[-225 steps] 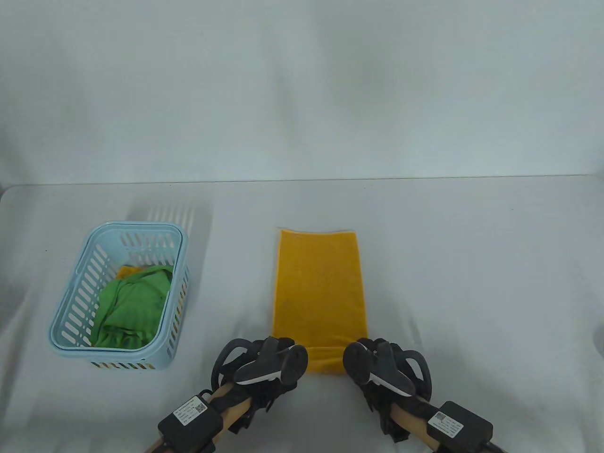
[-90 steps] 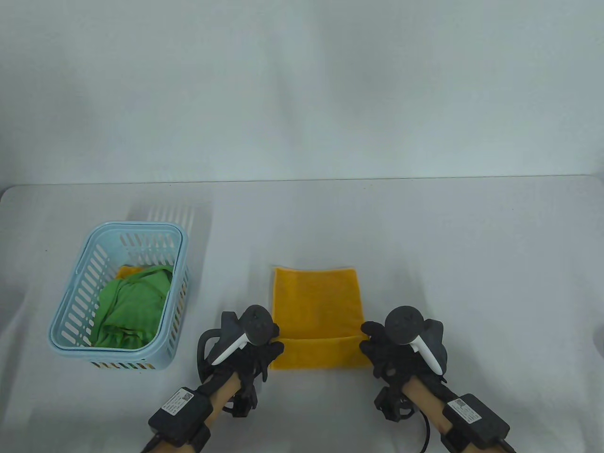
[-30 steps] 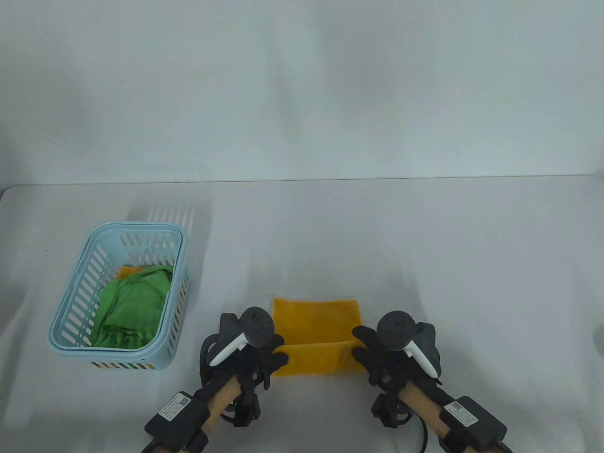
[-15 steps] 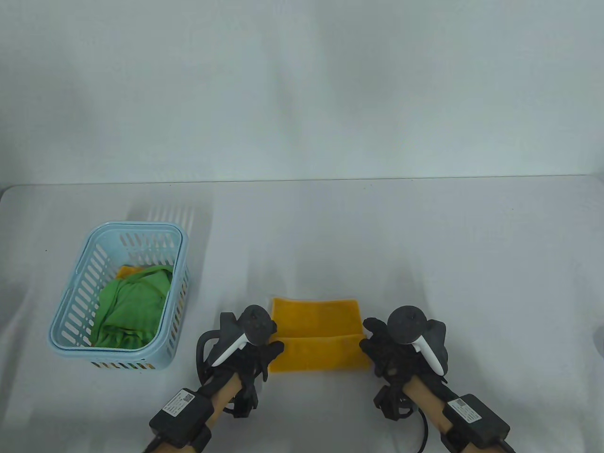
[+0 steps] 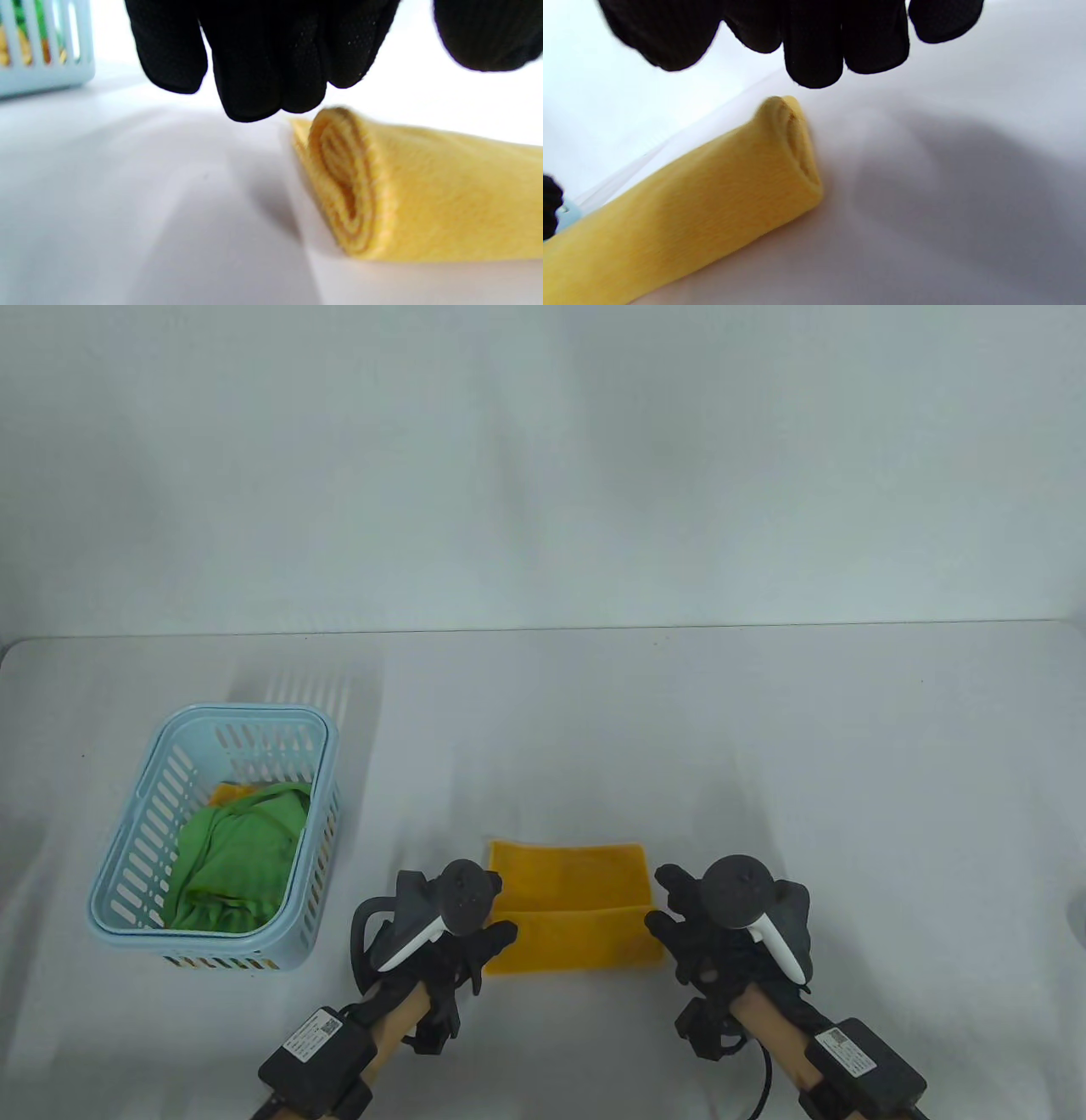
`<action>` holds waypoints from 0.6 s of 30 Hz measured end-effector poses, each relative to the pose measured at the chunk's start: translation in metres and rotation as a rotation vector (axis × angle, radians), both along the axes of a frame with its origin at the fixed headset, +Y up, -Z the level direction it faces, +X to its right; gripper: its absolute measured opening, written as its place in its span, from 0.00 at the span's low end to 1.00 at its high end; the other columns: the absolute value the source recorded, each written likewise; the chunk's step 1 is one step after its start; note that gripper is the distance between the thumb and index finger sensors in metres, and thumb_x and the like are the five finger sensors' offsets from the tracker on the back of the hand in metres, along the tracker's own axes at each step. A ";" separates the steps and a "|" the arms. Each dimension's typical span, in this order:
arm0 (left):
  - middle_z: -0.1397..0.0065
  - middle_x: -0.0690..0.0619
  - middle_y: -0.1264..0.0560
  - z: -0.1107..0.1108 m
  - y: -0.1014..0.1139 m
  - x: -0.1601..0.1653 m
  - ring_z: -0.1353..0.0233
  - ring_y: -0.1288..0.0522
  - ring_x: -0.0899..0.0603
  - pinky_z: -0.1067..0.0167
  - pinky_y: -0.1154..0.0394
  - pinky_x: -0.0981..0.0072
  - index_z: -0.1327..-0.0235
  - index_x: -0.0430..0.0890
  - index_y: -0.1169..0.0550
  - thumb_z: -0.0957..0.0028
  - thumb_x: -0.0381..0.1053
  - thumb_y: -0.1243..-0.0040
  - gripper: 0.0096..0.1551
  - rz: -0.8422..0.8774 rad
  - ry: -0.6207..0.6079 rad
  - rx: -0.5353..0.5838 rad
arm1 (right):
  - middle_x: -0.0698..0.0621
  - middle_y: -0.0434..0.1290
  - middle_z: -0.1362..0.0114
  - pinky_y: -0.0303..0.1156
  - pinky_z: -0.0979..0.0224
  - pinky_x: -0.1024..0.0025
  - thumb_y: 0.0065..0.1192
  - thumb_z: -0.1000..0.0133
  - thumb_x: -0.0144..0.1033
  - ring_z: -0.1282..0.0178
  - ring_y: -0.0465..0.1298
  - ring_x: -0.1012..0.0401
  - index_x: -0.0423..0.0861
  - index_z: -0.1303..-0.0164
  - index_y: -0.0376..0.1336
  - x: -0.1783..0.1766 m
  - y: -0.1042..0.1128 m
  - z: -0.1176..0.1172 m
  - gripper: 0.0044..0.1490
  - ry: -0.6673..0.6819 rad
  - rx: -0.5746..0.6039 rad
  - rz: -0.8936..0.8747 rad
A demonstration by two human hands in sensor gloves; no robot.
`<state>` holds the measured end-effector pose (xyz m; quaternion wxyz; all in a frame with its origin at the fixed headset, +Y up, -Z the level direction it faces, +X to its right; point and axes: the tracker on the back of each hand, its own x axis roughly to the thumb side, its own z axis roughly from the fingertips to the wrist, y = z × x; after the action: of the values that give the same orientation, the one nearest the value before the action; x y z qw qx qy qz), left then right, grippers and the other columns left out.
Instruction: Roll square towel into towel roll
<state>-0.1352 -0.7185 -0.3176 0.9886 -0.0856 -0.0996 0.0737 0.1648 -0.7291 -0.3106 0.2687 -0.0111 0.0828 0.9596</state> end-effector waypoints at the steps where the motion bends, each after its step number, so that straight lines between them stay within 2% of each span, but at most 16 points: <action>1: 0.26 0.56 0.27 0.002 0.002 0.002 0.30 0.22 0.44 0.31 0.28 0.45 0.29 0.58 0.31 0.64 0.69 0.40 0.45 -0.002 -0.018 0.010 | 0.55 0.70 0.31 0.64 0.28 0.45 0.63 0.61 0.57 0.29 0.69 0.51 0.60 0.32 0.56 -0.002 0.002 0.002 0.44 0.016 0.008 0.008; 4: 0.23 0.57 0.31 0.010 0.004 0.012 0.26 0.27 0.44 0.29 0.30 0.45 0.28 0.60 0.32 0.64 0.67 0.40 0.44 -0.015 -0.153 -0.006 | 0.56 0.65 0.27 0.61 0.25 0.45 0.64 0.61 0.57 0.25 0.64 0.51 0.61 0.31 0.54 -0.015 0.006 0.009 0.46 0.121 0.040 0.073; 7: 0.23 0.57 0.32 0.014 -0.002 0.021 0.25 0.28 0.44 0.28 0.31 0.45 0.29 0.59 0.32 0.64 0.66 0.39 0.44 -0.097 -0.212 -0.007 | 0.59 0.62 0.24 0.58 0.24 0.44 0.66 0.61 0.54 0.22 0.61 0.51 0.62 0.31 0.54 -0.026 0.003 0.013 0.45 0.199 0.035 0.163; 11: 0.22 0.56 0.34 0.014 -0.016 0.029 0.24 0.30 0.44 0.28 0.32 0.45 0.28 0.58 0.34 0.64 0.66 0.39 0.46 -0.200 -0.236 -0.011 | 0.60 0.62 0.24 0.58 0.23 0.44 0.66 0.60 0.52 0.21 0.60 0.51 0.63 0.32 0.55 -0.032 -0.006 0.013 0.43 0.223 0.028 0.266; 18: 0.19 0.57 0.42 0.010 -0.034 0.032 0.20 0.37 0.44 0.24 0.36 0.47 0.25 0.59 0.42 0.64 0.67 0.40 0.50 -0.267 -0.232 -0.034 | 0.62 0.57 0.20 0.56 0.22 0.43 0.66 0.61 0.55 0.19 0.58 0.50 0.63 0.30 0.52 -0.029 -0.021 0.006 0.47 0.229 -0.024 0.322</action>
<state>-0.1032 -0.7525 -0.3078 0.9698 -0.1228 -0.1997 -0.0671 0.1358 -0.7505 -0.3044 0.1002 0.0820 0.1214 0.9841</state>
